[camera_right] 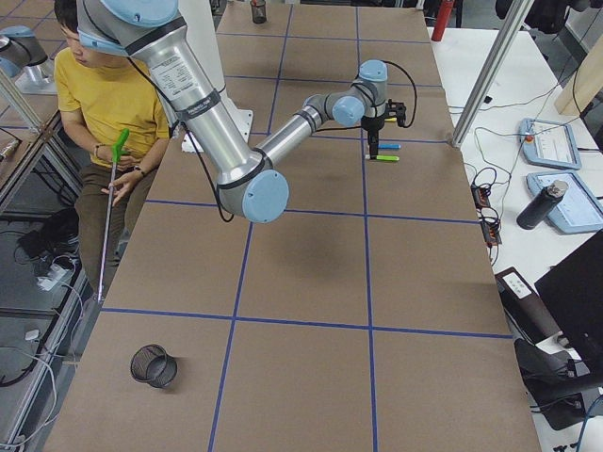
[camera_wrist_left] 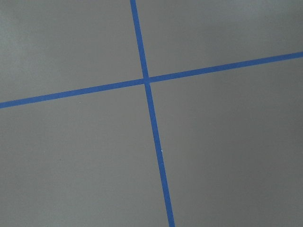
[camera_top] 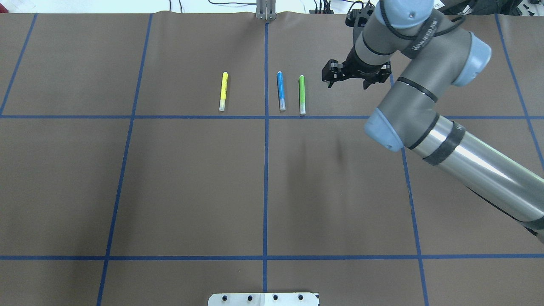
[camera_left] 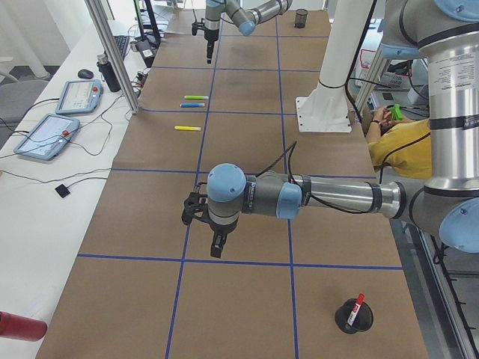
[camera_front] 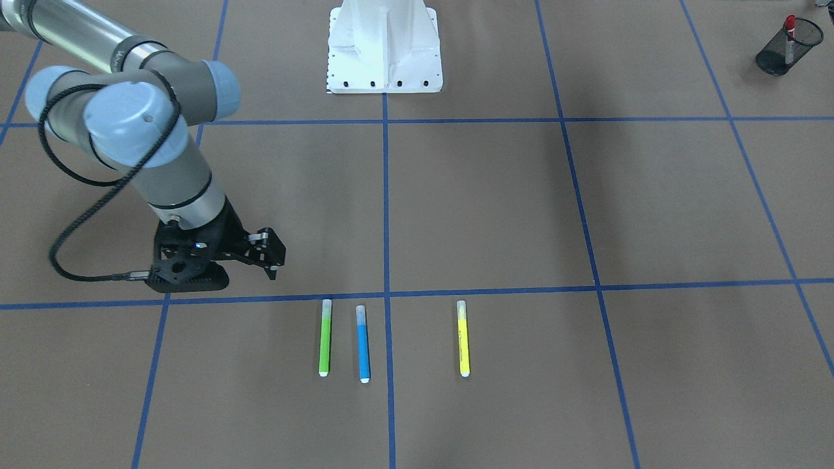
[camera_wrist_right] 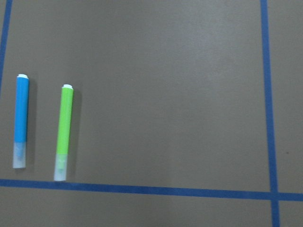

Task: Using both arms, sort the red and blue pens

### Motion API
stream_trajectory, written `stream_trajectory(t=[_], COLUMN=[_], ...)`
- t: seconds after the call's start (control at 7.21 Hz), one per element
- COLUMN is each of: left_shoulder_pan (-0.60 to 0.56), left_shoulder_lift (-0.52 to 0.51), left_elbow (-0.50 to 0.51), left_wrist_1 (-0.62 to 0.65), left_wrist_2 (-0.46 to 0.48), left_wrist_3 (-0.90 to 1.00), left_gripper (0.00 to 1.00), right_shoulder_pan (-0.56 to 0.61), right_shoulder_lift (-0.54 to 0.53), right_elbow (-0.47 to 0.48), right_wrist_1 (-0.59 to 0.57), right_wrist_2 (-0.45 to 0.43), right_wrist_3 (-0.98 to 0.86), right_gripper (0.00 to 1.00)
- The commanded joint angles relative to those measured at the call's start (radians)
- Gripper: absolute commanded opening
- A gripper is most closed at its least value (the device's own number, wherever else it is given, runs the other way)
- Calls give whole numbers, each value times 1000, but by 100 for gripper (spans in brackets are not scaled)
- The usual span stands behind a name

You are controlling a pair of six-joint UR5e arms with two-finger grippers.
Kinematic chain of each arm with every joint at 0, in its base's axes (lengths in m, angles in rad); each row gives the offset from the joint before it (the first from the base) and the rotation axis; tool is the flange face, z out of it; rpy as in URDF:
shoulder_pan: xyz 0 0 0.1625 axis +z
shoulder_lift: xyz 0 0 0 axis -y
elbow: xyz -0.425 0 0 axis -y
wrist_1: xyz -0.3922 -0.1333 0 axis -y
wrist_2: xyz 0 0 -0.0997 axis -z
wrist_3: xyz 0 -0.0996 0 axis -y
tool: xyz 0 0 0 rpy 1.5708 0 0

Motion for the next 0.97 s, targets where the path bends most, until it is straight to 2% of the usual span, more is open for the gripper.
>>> stream_trajectory(t=[0.0,0.14,0.28,0.42,0.55,0.83], left_shoulder_pan=[0,0,0,0,0,0], left_shoulder_lift=[0,1,2,2,3,2], left_elbow=[-1,-3,2,2,2,2], left_wrist_1=[-4,-13,-20,-20,-22,-23], left_wrist_2=[0,0,1,1,1,1], left_wrist_3=[1,1,1,1,1,1], left_gripper=[100,100,100,100,100,100], right_shoulder_pan=[-36,-48,-60,-83,-97,-120], right_shoulder_lift=[183,273,326,349,422,412], right_elbow=[-211,-325,-418,-537,-648,-658], right_wrist_1=[-1,0,58,171,201,221], right_wrist_2=[-14,-13,-8,-8,-9,-11], right_wrist_3=[30,36,45,53,55,53], right_gripper=[100,100,100,100,100,99])
